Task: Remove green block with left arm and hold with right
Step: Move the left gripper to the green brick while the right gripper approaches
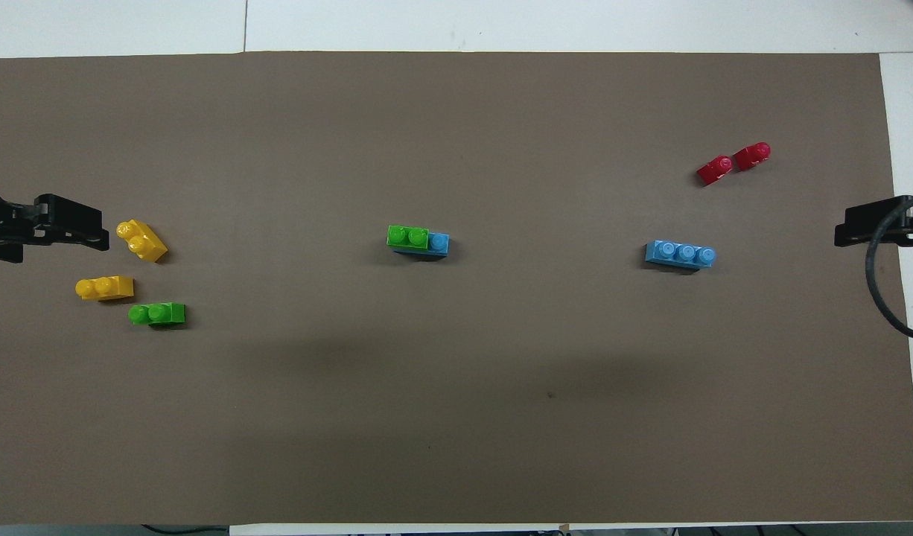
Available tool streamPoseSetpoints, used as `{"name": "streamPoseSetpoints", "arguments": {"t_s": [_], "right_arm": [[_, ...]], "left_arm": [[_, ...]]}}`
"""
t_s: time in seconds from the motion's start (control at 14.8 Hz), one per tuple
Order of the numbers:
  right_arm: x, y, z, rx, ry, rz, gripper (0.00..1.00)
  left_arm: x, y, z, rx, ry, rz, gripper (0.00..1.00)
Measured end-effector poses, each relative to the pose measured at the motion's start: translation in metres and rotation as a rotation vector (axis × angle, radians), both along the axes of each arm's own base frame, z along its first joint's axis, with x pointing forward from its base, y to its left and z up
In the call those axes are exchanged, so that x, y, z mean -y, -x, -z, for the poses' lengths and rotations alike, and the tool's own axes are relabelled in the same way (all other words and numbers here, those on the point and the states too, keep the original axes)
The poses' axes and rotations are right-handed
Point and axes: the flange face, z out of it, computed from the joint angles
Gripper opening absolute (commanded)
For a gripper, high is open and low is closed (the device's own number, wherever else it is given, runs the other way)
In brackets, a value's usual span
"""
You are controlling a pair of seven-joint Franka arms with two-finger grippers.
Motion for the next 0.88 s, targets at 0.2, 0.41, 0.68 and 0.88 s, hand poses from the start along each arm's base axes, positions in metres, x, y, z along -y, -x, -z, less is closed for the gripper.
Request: {"name": "streamPoseSetpoints", "arguments": {"t_s": [0.2, 0.41, 0.68, 0.88], "right_arm": [[0.002, 0.000, 0.000, -0.003, 0.000, 0.004, 1.00], [0.003, 0.001, 0.001, -0.004, 0.000, 0.007, 1.00], [0.003, 0.001, 0.000, -0.005, 0.000, 0.006, 1.00], [0.002, 0.007, -0.008, 0.004, -0.001, 0.003, 1.00]], "left_arm": [[0.000, 0.000, 0.000, 0.002, 0.000, 0.000, 1.00], [0.000, 0.000, 0.000, 0.004, 0.000, 0.000, 1.00], [0.001, -0.002, 0.000, 0.014, 0.003, -0.045, 1.00], [0.015, -0.007, 0.009, 0.049, 0.014, -0.230, 1.00]]}}
